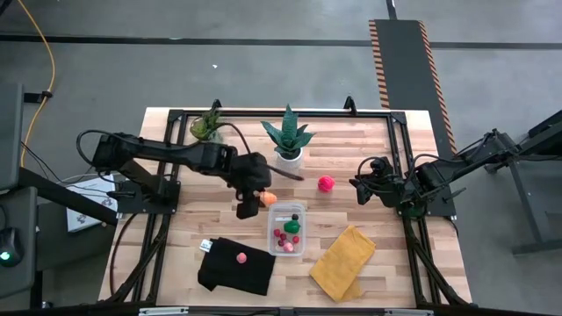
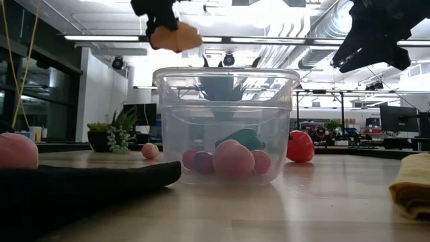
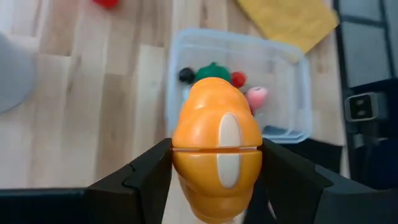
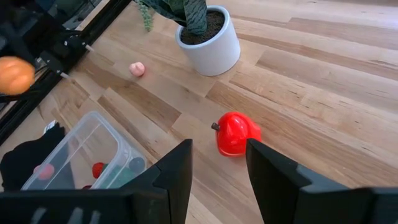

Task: Pick and placing Produce into tupperware
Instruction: Put the croissant into the transparent container

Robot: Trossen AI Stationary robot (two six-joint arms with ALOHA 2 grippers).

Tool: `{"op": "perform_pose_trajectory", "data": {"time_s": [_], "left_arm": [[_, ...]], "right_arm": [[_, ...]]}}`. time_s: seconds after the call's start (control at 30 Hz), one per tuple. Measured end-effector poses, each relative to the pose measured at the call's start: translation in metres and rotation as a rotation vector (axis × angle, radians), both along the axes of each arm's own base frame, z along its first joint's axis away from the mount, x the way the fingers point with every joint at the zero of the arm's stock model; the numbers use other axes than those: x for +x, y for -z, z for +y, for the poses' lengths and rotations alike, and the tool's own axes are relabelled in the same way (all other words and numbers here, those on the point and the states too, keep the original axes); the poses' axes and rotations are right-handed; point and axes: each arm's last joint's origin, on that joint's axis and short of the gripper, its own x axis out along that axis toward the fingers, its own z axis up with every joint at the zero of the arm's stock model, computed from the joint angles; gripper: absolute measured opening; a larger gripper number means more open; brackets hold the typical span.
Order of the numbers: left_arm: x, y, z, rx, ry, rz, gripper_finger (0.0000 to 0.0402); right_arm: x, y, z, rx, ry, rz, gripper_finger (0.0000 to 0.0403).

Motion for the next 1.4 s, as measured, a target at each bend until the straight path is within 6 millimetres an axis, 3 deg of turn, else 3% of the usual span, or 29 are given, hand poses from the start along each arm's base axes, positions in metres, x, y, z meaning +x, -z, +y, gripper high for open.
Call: {"op": "perform_pose_trajectory", "data": {"time_s": [0.43, 0.8, 1.07, 1.4], "left_arm": [[0.015, -0.013, -0.038, -0.022, 0.005, -0.199, 0.0215], [0.022, -0.012, -0.043, 0.156, 0.038, -0.257, 0.0216], [0.035, 0.009, -0.043, 0.253, 0.116, -0.209, 0.0216], [0.047, 0.034, -0.046, 0.197, 0.153, -0.132, 0.0216]], "right_arm": [[0.001, 0.0, 0.0, 0.004, -0.005, -0.004, 0.0141], [0.001, -0.001, 0.001, 0.008, -0.007, -0.007, 0.0141], [0.002, -0.001, 0.001, 0.014, -0.007, -0.02, 0.0141], [0.003, -0.003, 0.002, 0.022, -0.013, -0.037, 0.0141]]}}
